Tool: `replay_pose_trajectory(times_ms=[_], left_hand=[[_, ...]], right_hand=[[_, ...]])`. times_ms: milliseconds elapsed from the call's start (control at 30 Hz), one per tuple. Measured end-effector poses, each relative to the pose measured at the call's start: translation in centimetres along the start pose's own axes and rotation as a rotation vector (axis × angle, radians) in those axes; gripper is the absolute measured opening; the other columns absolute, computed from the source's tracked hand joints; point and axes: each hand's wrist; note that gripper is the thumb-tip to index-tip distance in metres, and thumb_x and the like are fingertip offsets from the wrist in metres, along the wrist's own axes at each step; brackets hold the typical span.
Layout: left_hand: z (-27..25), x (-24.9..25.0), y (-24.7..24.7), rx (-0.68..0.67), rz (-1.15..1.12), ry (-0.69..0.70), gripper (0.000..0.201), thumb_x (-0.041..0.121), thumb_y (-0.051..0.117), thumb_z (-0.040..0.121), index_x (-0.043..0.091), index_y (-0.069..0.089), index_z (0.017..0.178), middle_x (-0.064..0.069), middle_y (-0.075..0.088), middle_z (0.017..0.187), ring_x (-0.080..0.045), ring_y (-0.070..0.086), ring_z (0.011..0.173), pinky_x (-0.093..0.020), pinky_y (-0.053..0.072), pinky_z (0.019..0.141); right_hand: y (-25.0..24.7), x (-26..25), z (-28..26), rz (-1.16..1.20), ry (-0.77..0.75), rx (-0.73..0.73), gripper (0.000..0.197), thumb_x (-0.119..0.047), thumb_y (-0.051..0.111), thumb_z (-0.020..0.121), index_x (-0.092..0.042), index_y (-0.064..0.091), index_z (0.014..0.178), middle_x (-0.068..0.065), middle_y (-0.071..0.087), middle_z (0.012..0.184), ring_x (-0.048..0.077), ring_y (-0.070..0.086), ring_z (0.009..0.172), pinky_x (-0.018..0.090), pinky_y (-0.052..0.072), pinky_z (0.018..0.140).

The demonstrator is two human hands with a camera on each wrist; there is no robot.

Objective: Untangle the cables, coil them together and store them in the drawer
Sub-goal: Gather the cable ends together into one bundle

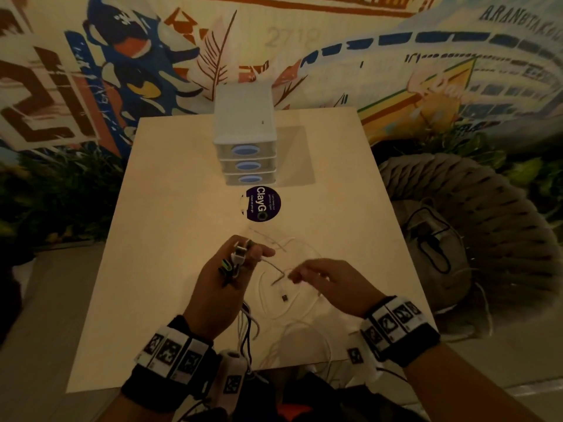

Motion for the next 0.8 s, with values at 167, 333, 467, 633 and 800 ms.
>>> replay_pose_trajectory(times_ms=[167, 333, 467, 633, 800], left_hand=[[-0.8, 0.9, 0.6, -0.197, 0.082, 0.063, 0.022, 0.034, 0.052, 0.102, 0.020, 0.069, 0.103, 0.010, 0.072, 0.104, -0.009, 0.068, 0.103, -0.020, 0.051, 0.087], [-1.8, 1.3, 0.7, -0.390, 0.112, 0.038, 0.021, 0.025, 0.054, 0.102, 0.013, 0.071, 0.103, 0.010, 0.073, 0.106, -0.010, 0.068, 0.103, -0.026, 0.053, 0.087], [-2.1, 1.2, 0.8, -0.443, 0.155, 0.025, 0.023, 0.035, 0.052, 0.102, 0.020, 0.068, 0.098, 0.006, 0.072, 0.093, -0.016, 0.069, 0.090, -0.038, 0.054, 0.083], [-2.0, 1.3, 1.3, -0.305, 0.010, -0.062, 0.018, 0.039, 0.049, 0.103, 0.029, 0.064, 0.107, 0.002, 0.046, 0.063, -0.014, 0.042, 0.054, -0.025, 0.039, 0.054], [-1.0, 1.5, 0.9, -0.087, -0.186, -0.160, 0.029, 0.042, 0.046, 0.102, 0.026, 0.069, 0.109, 0.001, 0.035, 0.061, -0.012, 0.027, 0.049, -0.027, 0.026, 0.047]], right_hand=[[0.1, -4.7, 3.2, 0.485, 0.217, -0.021, 0.053, -0.045, 0.026, 0.110, -0.017, 0.070, 0.119, -0.001, 0.075, 0.089, 0.010, 0.069, 0.080, 0.026, 0.051, 0.072], [-0.9, -6.2, 4.5, 0.863, 0.272, 0.087, 0.057, -0.053, 0.030, 0.107, -0.015, 0.072, 0.110, 0.004, 0.075, 0.089, 0.015, 0.065, 0.076, 0.027, 0.043, 0.065], [-2.2, -5.7, 4.5, 0.954, 0.208, 0.276, 0.033, -0.028, 0.044, 0.107, -0.016, 0.068, 0.087, -0.002, 0.064, 0.077, 0.013, 0.054, 0.073, 0.027, 0.039, 0.065], [-4.0, -5.7, 3.3, 1.209, 0.114, 0.349, 0.029, -0.018, 0.042, 0.106, -0.006, 0.066, 0.095, 0.001, 0.062, 0.071, 0.016, 0.056, 0.072, 0.028, 0.046, 0.070], [-3.7, -6.2, 1.0, 0.923, -0.062, 0.295, 0.029, -0.012, 0.043, 0.107, -0.006, 0.067, 0.122, 0.007, 0.052, 0.072, 0.019, 0.052, 0.067, 0.030, 0.049, 0.069]])
Point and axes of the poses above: each hand's wrist, its own z-axis towards the middle knuckle, its own y-axis out of the palm, x = y × z
